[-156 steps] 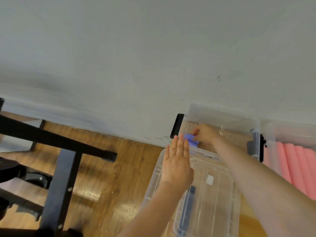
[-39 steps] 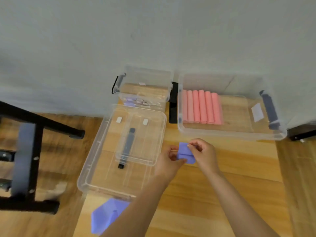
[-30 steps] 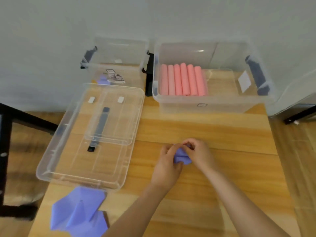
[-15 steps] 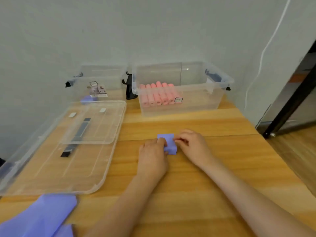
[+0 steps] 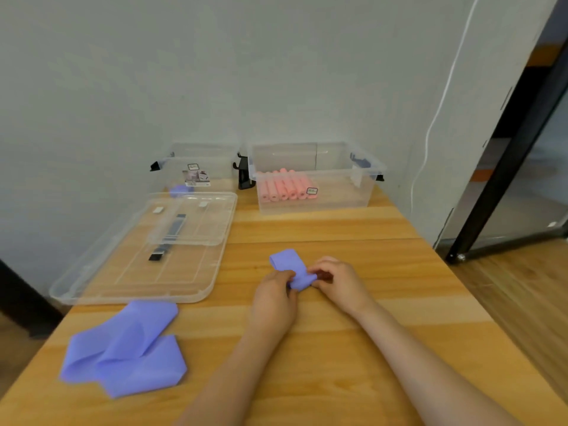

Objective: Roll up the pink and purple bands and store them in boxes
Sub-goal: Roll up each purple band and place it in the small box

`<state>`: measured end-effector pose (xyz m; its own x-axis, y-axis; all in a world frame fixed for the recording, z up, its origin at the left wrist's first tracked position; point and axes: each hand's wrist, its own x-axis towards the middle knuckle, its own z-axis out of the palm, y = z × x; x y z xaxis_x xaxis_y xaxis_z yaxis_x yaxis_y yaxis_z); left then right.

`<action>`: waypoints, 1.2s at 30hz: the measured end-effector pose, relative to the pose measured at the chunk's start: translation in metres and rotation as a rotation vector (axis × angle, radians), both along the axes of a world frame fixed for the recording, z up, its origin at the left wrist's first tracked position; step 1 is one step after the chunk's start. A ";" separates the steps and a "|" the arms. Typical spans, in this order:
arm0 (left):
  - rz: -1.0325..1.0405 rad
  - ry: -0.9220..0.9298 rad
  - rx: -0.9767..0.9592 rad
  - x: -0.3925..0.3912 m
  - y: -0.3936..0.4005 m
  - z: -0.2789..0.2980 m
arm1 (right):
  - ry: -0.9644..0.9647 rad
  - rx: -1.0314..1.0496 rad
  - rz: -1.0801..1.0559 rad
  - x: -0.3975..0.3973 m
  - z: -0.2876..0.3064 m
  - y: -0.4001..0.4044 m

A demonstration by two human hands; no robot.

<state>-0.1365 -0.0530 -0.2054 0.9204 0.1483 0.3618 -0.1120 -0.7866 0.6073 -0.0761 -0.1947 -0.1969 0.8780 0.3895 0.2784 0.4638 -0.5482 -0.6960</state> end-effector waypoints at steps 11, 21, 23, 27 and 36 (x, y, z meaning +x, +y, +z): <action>-0.086 0.032 -0.068 0.001 -0.001 0.000 | 0.094 0.032 0.040 0.004 -0.006 -0.010; 0.096 -0.068 0.341 0.000 -0.005 0.001 | -0.051 -0.036 0.076 0.014 -0.008 0.001; 0.083 -0.052 0.374 0.000 -0.004 -0.001 | -0.129 -0.035 0.065 0.008 -0.012 -0.001; 0.090 -0.046 0.339 0.003 -0.001 -0.005 | -0.199 -0.098 0.122 0.005 -0.014 -0.002; 0.023 -0.061 0.269 0.005 0.000 -0.003 | -0.177 -0.146 0.131 0.012 -0.013 0.008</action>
<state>-0.1310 -0.0533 -0.2081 0.8931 0.0598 0.4459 -0.1225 -0.9214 0.3689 -0.0641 -0.1864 -0.2099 0.7601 0.5438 0.3557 0.6449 -0.5640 -0.5157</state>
